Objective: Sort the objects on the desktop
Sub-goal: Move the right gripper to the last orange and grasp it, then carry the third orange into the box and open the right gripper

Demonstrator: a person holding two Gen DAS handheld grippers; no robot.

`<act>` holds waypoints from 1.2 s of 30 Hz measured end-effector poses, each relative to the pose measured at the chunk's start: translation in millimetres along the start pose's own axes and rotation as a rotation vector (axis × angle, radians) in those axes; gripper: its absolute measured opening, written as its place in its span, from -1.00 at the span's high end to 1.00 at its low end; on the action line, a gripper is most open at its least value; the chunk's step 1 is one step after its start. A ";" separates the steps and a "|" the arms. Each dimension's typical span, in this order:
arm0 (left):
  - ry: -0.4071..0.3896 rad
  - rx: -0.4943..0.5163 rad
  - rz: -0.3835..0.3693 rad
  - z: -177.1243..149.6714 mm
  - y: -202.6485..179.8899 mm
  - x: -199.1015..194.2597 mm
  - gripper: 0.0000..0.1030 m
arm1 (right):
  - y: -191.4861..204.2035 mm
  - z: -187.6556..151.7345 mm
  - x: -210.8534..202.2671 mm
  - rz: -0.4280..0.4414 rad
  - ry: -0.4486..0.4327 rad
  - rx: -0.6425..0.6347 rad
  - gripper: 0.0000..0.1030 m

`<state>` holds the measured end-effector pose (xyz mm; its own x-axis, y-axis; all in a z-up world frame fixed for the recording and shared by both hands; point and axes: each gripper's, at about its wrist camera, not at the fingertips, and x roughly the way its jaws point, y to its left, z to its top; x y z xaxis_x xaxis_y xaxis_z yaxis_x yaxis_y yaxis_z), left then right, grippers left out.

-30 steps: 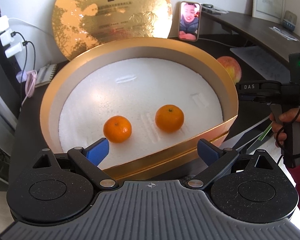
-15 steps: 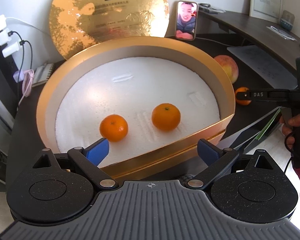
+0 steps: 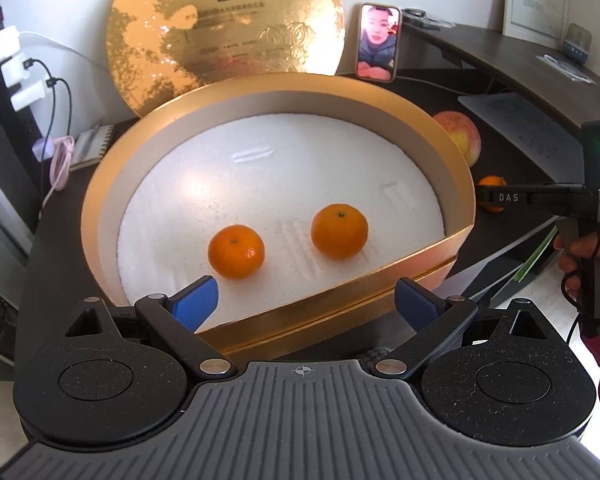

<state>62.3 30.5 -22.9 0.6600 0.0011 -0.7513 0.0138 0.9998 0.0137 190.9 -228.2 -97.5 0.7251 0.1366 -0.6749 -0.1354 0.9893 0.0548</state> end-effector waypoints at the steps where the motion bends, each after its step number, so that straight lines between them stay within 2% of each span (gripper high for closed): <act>1: 0.001 -0.002 -0.001 -0.2 0.5 0.1 -0.90 | 1.2 -0.1 0.6 -0.004 0.006 -0.002 -0.23; 6: 0.001 -0.012 -0.002 -1.6 4.4 0.6 -0.91 | 3.8 0.4 3.1 -0.025 0.025 -0.013 0.11; 11: -0.003 -0.023 -0.008 -3.4 9.2 0.1 -0.91 | 5.7 1.3 -1.8 -0.043 0.019 -0.017 0.12; 15: -0.011 -0.038 -0.013 -4.6 16.1 -1.7 -0.91 | 10.6 13.1 -24.7 -0.046 -0.044 -0.009 0.12; 18: -0.017 -0.053 -0.016 -5.2 22.3 -3.2 -0.91 | 24.4 27.5 -49.4 -0.001 -0.123 -0.025 0.12; 22: -0.028 -0.075 -0.012 -6.6 32.3 -5.8 -0.91 | 60.1 42.3 -70.2 0.117 -0.177 -0.094 0.12; 26: -0.040 -0.105 0.003 -9.6 46.0 -9.2 -0.91 | 106.6 47.3 -55.5 0.215 -0.102 -0.184 0.12; 30: -0.043 -0.134 0.022 -15.4 61.1 -12.5 -0.91 | 146.3 42.8 -21.7 0.233 0.029 -0.244 0.12; 36: -0.050 -0.170 0.035 -22.0 77.6 -16.4 -0.91 | 179.3 46.7 12.0 0.219 0.178 -0.264 0.12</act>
<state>36.1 108.5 -24.0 0.6941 0.0396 -0.7188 -0.1343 0.9881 -0.0753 206.9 -46.7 -61.5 0.5339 0.3094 -0.7869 -0.4606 0.8869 0.0362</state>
